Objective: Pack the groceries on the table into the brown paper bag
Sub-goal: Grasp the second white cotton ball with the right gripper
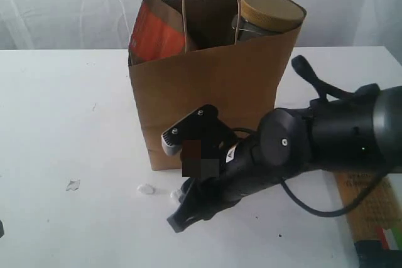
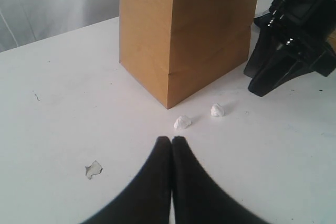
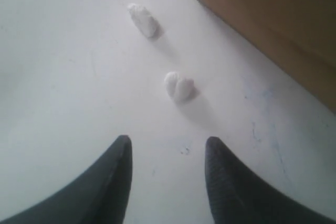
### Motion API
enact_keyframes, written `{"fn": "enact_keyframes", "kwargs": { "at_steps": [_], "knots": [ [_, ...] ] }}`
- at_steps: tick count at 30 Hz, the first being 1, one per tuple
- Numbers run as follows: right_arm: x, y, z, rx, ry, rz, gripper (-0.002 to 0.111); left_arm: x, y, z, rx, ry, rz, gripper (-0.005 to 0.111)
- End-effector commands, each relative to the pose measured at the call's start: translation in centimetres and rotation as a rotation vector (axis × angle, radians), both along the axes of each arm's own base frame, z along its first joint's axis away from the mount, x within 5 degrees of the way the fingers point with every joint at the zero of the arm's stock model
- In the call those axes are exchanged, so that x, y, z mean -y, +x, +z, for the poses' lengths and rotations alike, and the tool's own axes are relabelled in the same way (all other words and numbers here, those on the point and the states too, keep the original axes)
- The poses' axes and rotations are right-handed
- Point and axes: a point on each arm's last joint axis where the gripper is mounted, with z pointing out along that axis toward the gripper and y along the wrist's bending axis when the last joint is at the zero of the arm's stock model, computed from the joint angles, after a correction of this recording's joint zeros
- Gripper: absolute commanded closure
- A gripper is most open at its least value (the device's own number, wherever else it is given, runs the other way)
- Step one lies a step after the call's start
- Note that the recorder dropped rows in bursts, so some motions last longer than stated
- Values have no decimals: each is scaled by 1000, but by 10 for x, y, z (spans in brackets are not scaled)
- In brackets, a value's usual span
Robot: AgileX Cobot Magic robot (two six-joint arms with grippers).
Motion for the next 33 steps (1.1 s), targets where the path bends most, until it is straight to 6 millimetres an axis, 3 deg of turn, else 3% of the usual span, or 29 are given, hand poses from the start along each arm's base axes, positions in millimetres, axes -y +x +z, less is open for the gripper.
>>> {"fn": "enact_keyframes", "kwargs": {
  "at_steps": [1, 16, 33],
  "knots": [
    [-16, 5, -1, 16, 4, 34, 66, 0, 0, 0, -1, -10, -2, 107],
    [-30, 22, -38, 14, -62, 52, 66, 0, 0, 0, -1, -10, -2, 107],
    [-39, 30, -42, 6, -62, 57, 66, 0, 0, 0, -1, -10, -2, 107]
  ]
}}
